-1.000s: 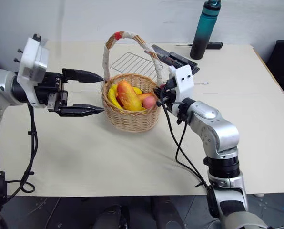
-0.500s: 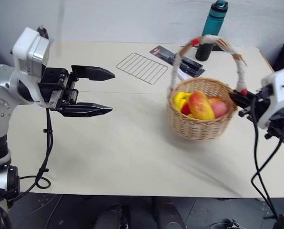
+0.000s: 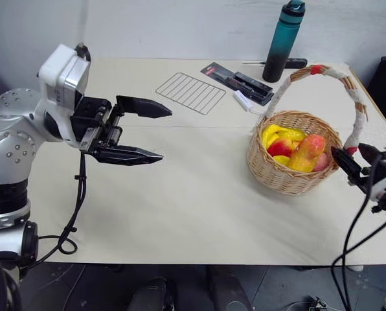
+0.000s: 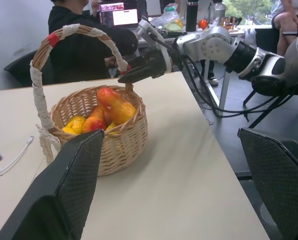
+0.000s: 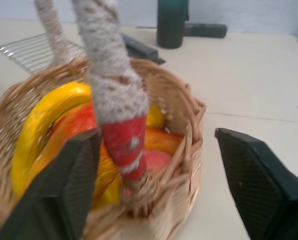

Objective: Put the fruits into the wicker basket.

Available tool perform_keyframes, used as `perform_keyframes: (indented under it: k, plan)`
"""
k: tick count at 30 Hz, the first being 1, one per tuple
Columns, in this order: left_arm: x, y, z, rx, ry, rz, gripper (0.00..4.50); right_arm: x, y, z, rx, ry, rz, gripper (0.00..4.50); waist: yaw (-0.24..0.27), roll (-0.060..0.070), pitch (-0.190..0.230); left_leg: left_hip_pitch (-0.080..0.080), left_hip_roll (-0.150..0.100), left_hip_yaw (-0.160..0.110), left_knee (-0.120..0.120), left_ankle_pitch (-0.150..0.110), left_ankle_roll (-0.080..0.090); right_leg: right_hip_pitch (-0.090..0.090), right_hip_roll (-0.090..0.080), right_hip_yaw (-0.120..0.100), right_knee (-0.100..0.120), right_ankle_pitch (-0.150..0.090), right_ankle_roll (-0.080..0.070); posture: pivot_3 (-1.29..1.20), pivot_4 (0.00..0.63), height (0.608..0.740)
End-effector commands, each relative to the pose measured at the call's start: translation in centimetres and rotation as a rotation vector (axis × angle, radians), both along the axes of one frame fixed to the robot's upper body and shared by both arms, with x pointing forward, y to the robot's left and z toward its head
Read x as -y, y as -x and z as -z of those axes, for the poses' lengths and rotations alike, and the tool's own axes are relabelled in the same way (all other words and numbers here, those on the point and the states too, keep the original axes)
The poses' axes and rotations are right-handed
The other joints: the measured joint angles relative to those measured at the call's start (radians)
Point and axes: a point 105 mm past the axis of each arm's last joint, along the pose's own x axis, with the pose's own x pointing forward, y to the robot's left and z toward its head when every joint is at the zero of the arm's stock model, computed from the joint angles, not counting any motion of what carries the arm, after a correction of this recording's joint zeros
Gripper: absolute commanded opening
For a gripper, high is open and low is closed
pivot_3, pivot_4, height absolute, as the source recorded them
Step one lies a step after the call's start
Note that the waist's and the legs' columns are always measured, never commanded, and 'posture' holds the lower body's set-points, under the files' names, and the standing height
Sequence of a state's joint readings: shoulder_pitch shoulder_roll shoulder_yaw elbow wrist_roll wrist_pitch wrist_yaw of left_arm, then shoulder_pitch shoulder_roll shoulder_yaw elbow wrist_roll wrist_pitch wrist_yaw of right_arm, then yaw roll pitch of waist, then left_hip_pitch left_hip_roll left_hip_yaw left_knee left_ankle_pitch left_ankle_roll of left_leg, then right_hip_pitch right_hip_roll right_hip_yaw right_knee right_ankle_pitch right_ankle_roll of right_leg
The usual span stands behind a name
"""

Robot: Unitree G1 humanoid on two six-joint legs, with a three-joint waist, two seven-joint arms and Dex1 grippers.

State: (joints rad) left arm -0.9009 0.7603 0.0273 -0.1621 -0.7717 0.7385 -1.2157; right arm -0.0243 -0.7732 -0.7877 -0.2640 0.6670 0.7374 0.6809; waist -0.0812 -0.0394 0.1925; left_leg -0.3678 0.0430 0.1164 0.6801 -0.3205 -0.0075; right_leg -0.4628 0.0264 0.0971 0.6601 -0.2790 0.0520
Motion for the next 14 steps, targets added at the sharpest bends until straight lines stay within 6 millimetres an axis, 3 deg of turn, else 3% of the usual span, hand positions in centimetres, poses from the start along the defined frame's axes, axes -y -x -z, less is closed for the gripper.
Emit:
perform_keyframes:
  k: [1, 4, 6, 9, 14]
  plan:
    - [-0.4, 0.4, -1.0, 0.042, 0.01, 0.019, 4.5, 0.8, 3.7, -3.3, -0.031, 0.082, -0.138, 4.46, 0.001, 0.001, 0.0, 0.0, -0.001, 0.0, 0.0, 0.0, 0.0, 0.001, 0.0, 0.0, 0.0, 0.0, 0.0, 0.0, 0.15, 0.74]
    - [-0.7, 0.5, -1.1, 0.028, 0.007, 0.038, 4.5, 2.8, 7.4, -4.8, -0.169, 0.073, -0.233, 4.46, 0.001, 0.0, 0.0, 0.001, -0.001, -0.001, 0.0, -0.003, 0.006, 0.003, 0.0, -0.001, -0.002, 0.0, 0.001, 0.0, 0.15, 0.74]
    - [-0.9, 0.5, -1.1, 0.024, 0.007, 0.04, 4.5, 4.2, 8.5, -6.1, -0.188, 0.077, -0.229, 4.46, -0.004, -0.001, 0.001, 0.002, -0.001, -0.002, 0.0, -0.004, 0.007, 0.005, 0.0, -0.001, -0.004, 0.0, 0.002, 0.0, 0.15, 0.74]
    - [-1.1, 0.1, -1.4, 0.033, 0.04, 0.019, 4.5, 5.6, 8.7, -7.4, -0.184, 0.119, -0.204, 4.46, -0.011, -0.004, 0.002, 0.015, 0.0, -0.001, -0.002, -0.006, 0.009, 0.02, 0.001, -0.001, -0.01, -0.001, 0.004, 0.0, 0.15, 0.74]
    - [-0.7, -0.4, -1.0, 0.039, 0.073, -0.017, 4.5, 3.8, 7.6, -7.6, -0.168, 0.123, -0.305, 4.46, -0.01, -0.004, 0.002, 0.016, 0.001, -0.001, -0.003, -0.007, 0.009, 0.022, 0.001, -0.001, -0.013, 0.0, 0.005, 0.0, 0.15, 0.74]
